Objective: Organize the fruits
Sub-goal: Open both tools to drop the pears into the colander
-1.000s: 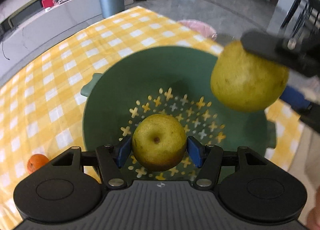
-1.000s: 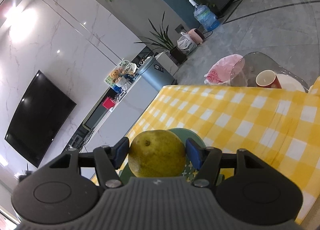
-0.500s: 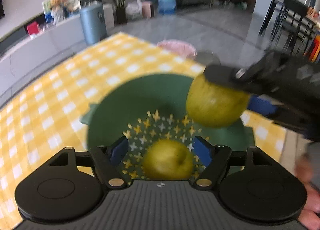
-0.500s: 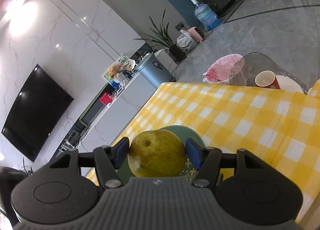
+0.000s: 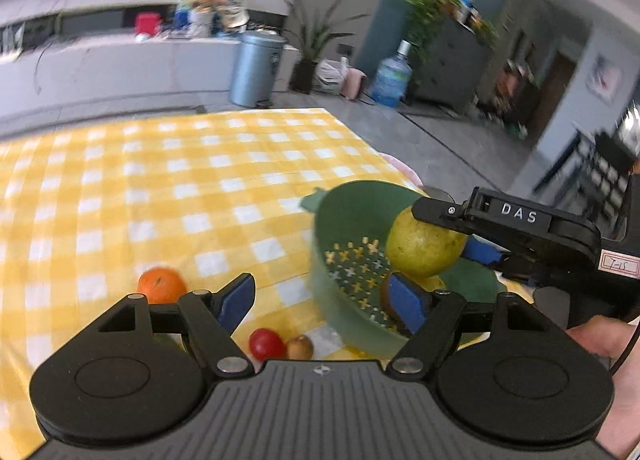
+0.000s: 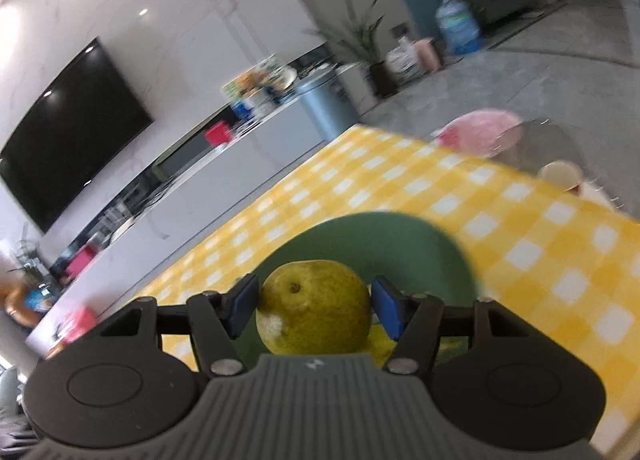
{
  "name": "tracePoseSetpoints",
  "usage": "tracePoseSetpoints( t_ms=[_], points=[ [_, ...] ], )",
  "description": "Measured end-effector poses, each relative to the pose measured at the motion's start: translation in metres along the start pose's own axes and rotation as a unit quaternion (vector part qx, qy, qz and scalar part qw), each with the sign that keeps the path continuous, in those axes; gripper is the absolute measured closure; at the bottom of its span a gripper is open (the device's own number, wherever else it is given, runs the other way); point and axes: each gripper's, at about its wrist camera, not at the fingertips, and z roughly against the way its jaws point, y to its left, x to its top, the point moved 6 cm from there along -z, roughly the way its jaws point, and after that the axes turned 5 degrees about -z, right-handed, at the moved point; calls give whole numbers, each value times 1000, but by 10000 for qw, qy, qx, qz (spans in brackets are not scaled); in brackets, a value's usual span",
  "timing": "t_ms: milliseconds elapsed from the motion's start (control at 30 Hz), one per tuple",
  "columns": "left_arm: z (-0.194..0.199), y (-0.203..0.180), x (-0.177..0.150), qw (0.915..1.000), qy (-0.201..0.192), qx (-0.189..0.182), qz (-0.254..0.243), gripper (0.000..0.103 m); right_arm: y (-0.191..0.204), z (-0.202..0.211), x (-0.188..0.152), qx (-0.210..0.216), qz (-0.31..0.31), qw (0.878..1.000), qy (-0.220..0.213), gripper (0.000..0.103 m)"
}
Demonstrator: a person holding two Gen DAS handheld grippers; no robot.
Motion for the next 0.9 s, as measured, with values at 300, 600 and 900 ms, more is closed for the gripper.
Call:
tracePoseSetpoints(
  t_ms=[300, 600, 900],
  points=[
    [2, 23, -12, 9986, -117, -284, 435, 14, 9, -39, -1, -438, 255, 9986, 173, 44],
    [-2, 32, -21, 9982, -19, -277, 531, 14, 10, -47, 3, -695, 301, 9971, 70, 61],
    [-2, 29, -24, 9985, 23, -224, 499, 14, 10, -39, 4, -470, 202, 9987, -6, 51]
  ],
)
